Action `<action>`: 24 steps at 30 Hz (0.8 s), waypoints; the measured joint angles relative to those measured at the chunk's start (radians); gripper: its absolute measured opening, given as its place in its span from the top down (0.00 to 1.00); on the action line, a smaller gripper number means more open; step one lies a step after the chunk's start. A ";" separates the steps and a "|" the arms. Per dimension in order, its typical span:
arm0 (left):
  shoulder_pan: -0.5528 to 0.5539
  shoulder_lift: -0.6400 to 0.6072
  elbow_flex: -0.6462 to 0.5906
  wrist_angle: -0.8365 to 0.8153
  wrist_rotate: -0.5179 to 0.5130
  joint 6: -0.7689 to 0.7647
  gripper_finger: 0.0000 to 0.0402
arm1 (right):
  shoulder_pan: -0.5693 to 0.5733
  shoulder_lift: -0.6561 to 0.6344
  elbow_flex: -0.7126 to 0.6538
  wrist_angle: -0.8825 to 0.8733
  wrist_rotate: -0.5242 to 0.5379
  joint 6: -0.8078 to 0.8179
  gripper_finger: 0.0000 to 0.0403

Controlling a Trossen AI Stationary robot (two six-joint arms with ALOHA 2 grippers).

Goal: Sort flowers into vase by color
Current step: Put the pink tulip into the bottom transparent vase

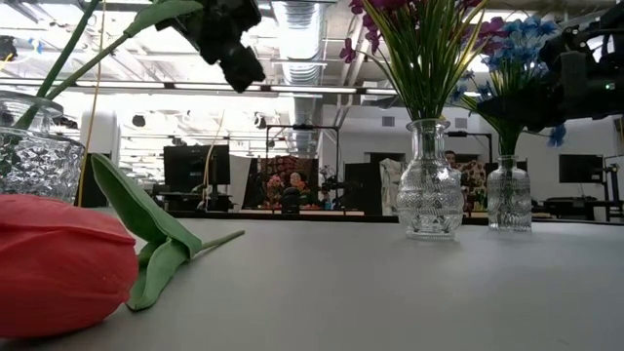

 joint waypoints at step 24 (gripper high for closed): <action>-0.082 0.081 -0.021 -0.013 -0.006 0.386 0.69 | 0.000 0.000 0.000 0.000 0.000 0.000 0.92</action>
